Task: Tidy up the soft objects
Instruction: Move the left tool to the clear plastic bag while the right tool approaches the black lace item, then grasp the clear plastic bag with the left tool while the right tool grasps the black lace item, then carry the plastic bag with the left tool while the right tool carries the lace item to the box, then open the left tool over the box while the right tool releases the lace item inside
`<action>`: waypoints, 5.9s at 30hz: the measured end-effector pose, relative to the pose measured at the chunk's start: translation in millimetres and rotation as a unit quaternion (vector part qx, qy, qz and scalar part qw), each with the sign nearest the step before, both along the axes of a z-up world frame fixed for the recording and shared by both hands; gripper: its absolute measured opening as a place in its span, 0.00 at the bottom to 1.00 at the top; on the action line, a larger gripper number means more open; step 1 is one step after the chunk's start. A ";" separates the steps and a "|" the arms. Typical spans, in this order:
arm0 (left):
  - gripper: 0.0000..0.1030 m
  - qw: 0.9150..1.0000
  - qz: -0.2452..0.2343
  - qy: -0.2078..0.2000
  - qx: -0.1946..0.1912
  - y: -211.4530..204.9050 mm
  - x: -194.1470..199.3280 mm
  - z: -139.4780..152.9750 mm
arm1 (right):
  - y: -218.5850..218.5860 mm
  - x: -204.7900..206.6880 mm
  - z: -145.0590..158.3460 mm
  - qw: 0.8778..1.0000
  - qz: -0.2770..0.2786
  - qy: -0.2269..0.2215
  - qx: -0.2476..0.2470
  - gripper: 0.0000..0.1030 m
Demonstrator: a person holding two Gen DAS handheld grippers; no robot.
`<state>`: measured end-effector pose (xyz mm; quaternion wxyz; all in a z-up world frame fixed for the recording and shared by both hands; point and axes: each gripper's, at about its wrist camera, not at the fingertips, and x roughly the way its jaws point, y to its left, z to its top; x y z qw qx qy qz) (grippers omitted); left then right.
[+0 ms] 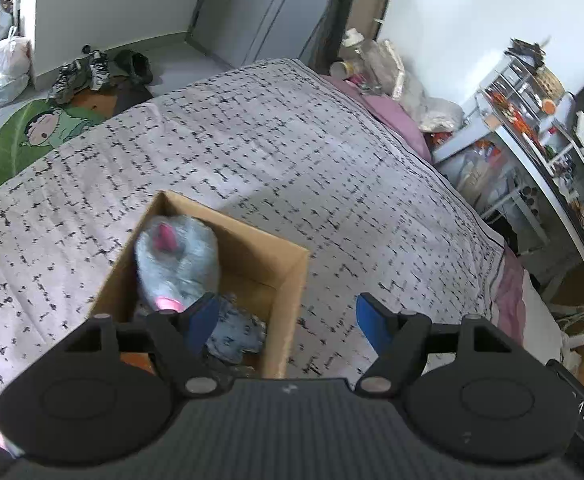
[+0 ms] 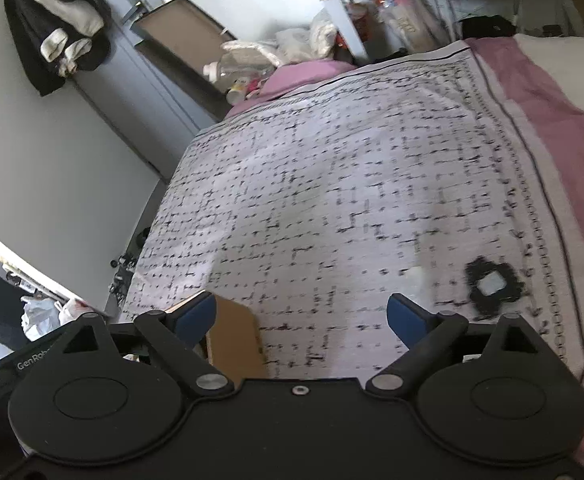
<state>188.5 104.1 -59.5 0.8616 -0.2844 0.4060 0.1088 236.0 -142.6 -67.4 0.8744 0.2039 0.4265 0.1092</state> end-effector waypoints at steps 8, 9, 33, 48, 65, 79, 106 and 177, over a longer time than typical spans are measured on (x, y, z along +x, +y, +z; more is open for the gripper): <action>0.72 1.000 -0.030 0.000 0.002 -40.4 9.9 4.0 | -49.2 0.6 0.2 0.999 -0.037 0.004 0.000 0.94; 0.72 0.999 -0.033 0.000 -0.002 -44.6 11.1 3.8 | -54.5 1.4 -0.5 0.999 -0.042 0.005 -0.001 0.94; 0.72 0.995 -0.094 0.037 0.012 -131.3 54.5 -23.7 | -131.3 35.3 -49.8 0.990 -0.101 0.094 0.023 0.94; 0.72 0.990 -0.133 0.051 0.006 -164.3 91.0 -68.2 | -143.6 61.1 -104.5 0.971 -0.153 0.174 0.056 0.79; 0.62 0.985 -0.155 0.079 -0.017 -182.5 121.5 -120.6 | -139.2 80.8 -151.8 0.954 -0.160 0.238 0.085 0.66; 0.34 0.985 -0.157 0.066 -0.029 -180.7 118.4 -128.5 | -133.3 87.5 -158.9 0.961 -0.148 0.229 0.055 0.28; 0.34 0.992 -0.129 -0.014 -0.012 -130.6 55.5 -38.1 | -98.5 49.2 -72.9 0.991 -0.067 0.093 0.066 0.27; 0.40 0.996 0.028 -0.015 -0.080 93.8 -36.2 -72.0 | 128.4 4.6 -17.1 0.994 0.112 0.007 0.013 0.40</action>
